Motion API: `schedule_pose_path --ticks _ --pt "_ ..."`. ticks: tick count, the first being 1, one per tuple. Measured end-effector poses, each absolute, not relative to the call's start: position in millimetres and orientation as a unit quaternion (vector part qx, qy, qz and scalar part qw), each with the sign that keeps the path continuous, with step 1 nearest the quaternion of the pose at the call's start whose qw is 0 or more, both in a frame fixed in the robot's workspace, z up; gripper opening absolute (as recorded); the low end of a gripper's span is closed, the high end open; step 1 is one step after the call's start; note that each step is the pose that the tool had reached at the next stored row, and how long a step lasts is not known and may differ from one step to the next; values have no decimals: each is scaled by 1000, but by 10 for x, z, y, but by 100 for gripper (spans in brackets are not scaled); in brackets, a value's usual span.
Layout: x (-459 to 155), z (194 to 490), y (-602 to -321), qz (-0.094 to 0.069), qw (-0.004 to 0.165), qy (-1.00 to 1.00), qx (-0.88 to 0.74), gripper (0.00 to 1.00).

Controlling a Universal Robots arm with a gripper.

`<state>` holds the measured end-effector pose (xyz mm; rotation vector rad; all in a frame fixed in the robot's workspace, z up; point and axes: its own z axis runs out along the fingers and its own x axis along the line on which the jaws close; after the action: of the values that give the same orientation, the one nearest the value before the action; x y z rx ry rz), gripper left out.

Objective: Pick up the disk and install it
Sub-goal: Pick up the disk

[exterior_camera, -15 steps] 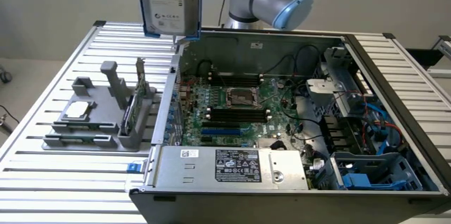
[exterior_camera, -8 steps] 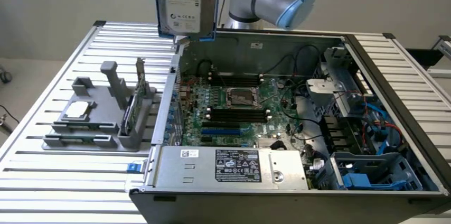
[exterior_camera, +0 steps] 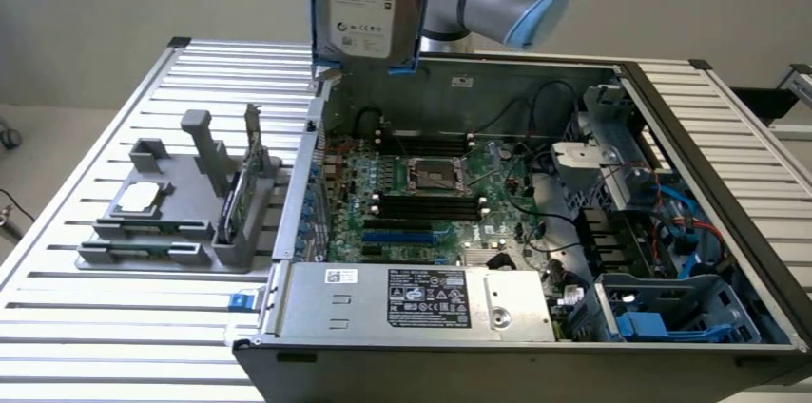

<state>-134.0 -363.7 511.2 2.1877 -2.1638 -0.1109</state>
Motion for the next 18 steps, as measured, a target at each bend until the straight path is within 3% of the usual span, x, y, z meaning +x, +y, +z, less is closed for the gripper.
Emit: schedule_pose_path --ticks 18 --pt "-734 5110 -4019 -36 32 -702 710 33"
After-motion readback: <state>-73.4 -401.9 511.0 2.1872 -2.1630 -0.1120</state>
